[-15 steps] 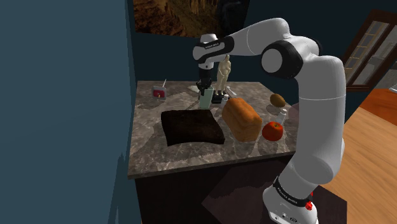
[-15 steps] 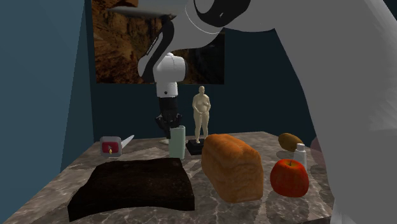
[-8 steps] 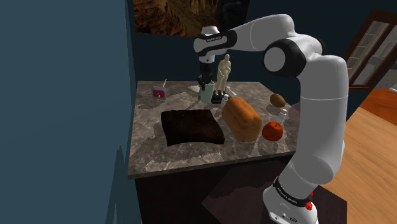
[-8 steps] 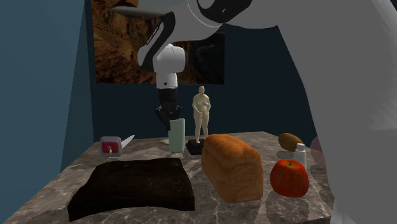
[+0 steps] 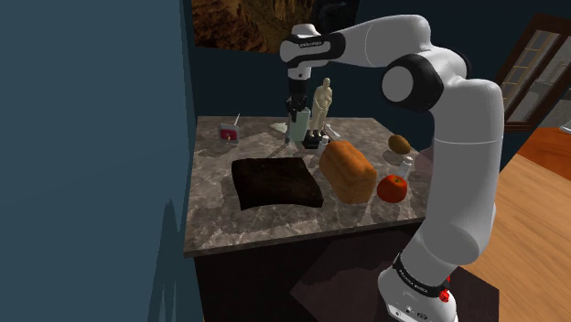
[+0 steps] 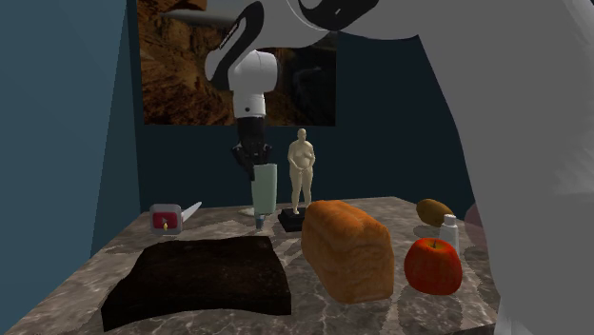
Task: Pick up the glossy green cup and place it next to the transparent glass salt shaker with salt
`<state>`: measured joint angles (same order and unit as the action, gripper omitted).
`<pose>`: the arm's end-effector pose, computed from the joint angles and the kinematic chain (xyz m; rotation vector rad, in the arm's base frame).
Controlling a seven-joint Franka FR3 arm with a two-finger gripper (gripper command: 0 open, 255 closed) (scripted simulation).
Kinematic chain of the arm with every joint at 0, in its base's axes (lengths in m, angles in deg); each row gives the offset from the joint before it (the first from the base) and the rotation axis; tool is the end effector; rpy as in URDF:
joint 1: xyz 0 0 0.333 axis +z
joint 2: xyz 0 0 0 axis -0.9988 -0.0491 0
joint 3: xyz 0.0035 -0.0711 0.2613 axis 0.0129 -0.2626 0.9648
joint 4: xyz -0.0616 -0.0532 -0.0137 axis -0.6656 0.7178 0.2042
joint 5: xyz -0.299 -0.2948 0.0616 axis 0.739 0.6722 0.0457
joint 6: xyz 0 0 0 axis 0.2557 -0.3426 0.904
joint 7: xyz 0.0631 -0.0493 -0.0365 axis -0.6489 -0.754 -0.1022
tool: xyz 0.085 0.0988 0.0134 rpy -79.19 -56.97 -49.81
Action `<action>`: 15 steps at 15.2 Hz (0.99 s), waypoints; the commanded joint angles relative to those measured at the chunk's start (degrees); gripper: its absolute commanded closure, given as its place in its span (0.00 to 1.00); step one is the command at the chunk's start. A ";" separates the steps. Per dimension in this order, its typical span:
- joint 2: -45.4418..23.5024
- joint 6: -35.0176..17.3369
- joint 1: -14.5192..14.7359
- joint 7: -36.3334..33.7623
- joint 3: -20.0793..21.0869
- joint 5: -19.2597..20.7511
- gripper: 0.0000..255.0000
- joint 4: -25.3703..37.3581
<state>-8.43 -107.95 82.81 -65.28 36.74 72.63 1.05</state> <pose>0.6549 -0.1924 0.3839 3.1325 -0.0477 -0.1346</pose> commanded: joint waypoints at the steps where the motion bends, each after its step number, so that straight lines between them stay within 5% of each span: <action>1: 0.03 1.60 -0.09 0.01 -0.04 0.02 1.00 1.57; 15: -1.34 13.15 -0.99 0.12 -0.18 -0.23 1.00 14.51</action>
<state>-9.45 -95.60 81.93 -65.19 36.56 72.46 14.45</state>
